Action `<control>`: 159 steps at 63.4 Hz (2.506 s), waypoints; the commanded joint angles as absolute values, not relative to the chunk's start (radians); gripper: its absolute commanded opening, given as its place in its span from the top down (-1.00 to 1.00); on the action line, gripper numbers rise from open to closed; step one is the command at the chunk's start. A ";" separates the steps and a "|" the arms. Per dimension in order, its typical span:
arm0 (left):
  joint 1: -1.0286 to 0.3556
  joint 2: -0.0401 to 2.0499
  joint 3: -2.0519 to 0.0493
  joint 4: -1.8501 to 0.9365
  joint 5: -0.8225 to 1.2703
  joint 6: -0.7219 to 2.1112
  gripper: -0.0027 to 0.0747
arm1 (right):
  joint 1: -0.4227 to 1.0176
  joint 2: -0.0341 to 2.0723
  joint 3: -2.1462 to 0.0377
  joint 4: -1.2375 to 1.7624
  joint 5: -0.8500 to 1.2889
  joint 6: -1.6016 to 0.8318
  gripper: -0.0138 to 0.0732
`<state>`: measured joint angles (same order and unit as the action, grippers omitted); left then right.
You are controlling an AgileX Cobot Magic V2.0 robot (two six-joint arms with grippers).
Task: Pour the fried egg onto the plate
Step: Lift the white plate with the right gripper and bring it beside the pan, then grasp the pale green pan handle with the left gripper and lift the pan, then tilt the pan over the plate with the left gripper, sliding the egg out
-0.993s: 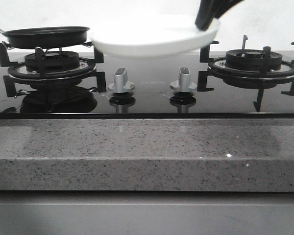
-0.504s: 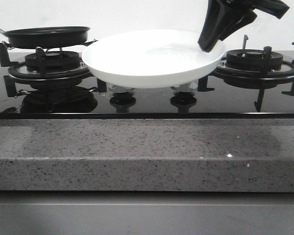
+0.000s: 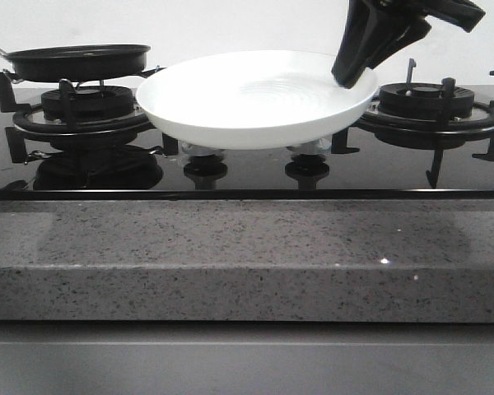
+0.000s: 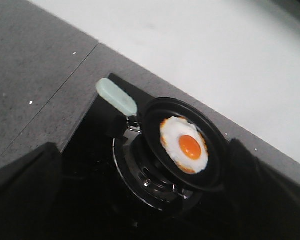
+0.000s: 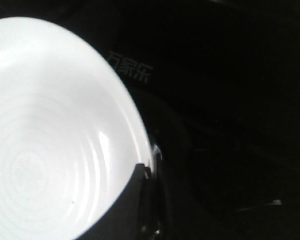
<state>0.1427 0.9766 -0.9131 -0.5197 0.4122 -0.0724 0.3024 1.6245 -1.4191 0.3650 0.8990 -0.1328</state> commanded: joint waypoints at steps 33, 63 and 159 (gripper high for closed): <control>0.341 1.653 -1.404 -1.262 0.898 0.303 -0.72 | 0.300 1.573 -1.444 0.397 0.861 -0.143 0.95; 0.298 1.737 -1.474 -1.267 0.711 0.304 -0.72 | 0.300 1.573 -1.444 0.397 0.861 -0.143 0.95; 0.204 1.628 -1.571 -1.479 0.971 0.499 0.98 | 0.300 1.573 -1.444 0.397 0.862 -0.143 0.95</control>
<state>0.2410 1.7201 -1.5310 -1.4051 0.9430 0.4970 0.3024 1.6245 -1.4191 0.3663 0.9008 -0.1345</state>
